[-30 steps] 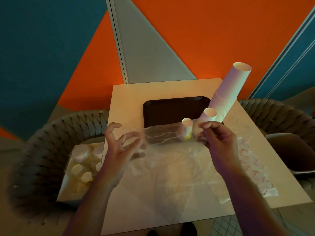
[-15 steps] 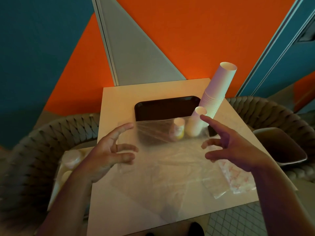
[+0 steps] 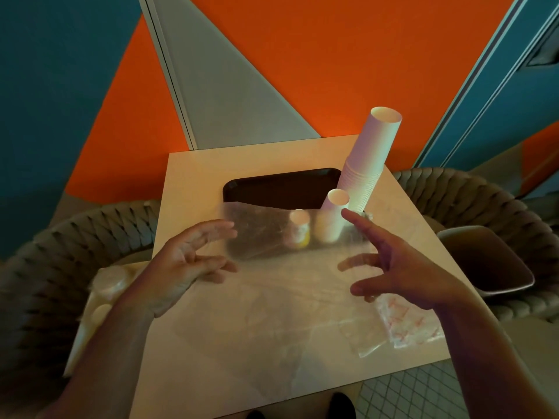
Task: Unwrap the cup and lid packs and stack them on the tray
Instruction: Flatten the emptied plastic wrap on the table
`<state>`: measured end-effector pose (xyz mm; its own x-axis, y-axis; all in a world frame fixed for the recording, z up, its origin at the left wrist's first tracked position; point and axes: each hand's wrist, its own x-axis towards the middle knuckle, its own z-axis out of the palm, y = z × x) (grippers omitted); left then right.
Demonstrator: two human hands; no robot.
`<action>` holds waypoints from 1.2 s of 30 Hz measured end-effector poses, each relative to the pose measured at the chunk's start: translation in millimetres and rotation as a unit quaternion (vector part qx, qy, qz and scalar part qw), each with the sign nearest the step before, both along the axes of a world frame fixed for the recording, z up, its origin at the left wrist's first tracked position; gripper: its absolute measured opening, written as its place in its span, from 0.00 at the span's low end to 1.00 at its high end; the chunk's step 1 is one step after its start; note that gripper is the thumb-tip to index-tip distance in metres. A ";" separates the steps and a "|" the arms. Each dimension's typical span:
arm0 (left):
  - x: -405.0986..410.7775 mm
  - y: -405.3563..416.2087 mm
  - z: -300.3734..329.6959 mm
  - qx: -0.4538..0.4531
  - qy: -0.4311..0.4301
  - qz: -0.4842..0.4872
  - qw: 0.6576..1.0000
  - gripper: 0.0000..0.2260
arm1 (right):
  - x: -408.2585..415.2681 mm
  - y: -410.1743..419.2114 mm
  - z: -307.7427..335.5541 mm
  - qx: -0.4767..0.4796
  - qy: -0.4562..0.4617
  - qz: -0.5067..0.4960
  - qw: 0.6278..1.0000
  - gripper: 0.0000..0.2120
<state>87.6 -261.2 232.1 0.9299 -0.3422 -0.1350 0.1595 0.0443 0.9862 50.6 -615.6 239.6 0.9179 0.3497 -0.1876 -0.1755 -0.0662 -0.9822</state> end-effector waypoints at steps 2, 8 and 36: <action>-0.3 -8.5 1.3 -0.013 0.014 -0.003 1.000 0.17 | 0.9 -10.1 2.7 0.002 0.005 0.015 1.000 0.54; -2.7 -43.5 1.3 0.007 0.017 -0.076 0.997 0.31 | 3.9 -43.5 6.0 0.026 0.006 0.039 0.999 0.56; 19.0 -142.9 -2.1 0.021 0.047 -0.157 0.986 0.52 | 14.5 -167.2 2.7 0.024 0.005 0.092 0.995 0.58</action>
<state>106.6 -404.1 230.0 0.7616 -0.6034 -0.2364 0.2500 -0.0630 0.9662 65.1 -782.7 242.3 0.8356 0.5205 -0.1757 -0.1744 -0.0519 -0.9833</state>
